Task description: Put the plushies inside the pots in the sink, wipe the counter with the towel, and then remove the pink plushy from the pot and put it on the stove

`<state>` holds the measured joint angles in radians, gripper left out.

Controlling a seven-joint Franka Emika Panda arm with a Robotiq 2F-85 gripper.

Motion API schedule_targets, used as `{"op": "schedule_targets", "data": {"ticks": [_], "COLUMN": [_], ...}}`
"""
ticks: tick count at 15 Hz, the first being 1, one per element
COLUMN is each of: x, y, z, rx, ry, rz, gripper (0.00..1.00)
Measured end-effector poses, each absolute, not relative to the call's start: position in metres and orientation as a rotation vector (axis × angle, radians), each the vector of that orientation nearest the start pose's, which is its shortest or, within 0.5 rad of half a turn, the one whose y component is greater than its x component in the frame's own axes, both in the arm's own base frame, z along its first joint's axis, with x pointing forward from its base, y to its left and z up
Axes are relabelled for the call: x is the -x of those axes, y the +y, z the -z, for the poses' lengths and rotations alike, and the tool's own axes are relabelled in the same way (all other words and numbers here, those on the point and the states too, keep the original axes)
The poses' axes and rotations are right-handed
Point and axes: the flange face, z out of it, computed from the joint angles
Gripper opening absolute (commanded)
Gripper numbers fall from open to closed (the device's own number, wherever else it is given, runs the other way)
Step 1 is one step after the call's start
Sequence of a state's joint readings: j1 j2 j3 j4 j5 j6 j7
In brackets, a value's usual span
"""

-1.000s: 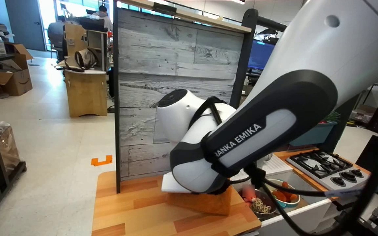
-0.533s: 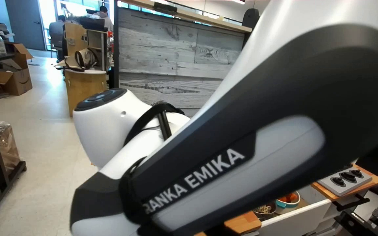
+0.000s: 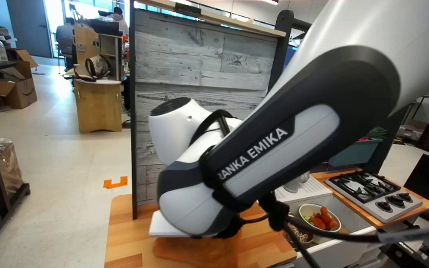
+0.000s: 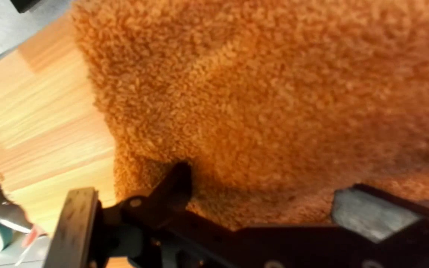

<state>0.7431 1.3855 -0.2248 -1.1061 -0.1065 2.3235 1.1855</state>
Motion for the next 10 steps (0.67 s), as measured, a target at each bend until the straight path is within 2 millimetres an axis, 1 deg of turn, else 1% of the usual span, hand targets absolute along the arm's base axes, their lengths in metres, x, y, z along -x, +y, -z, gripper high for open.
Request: {"op": "schedule_targets", "data": {"ticks": [2,3,4,5,6,7,9,10], "x": [-0.608,-0.614,-0.617,-0.618,-0.616,-0.613,-0.602,-0.594], "y": [0.324,0.298,0.279,0.27,0.27,0.276,0.299,0.317], "z": [0.053,0.054,0.054,0.055,0.055,0.055,0.053,0.053], "rx": [3.392,3.41,3.429,3.435,3.431,3.423,3.401,3.383], "ry": [0.887,0.955,0.993,0.993,0.955,0.89,0.757,0.693], "rz": [0.262,0.271,0.277,0.28,0.283,0.277,0.238,0.216], "gripper": [1.0,1.0,1.0,1.0,1.0,1.0,1.0,1.0]}}
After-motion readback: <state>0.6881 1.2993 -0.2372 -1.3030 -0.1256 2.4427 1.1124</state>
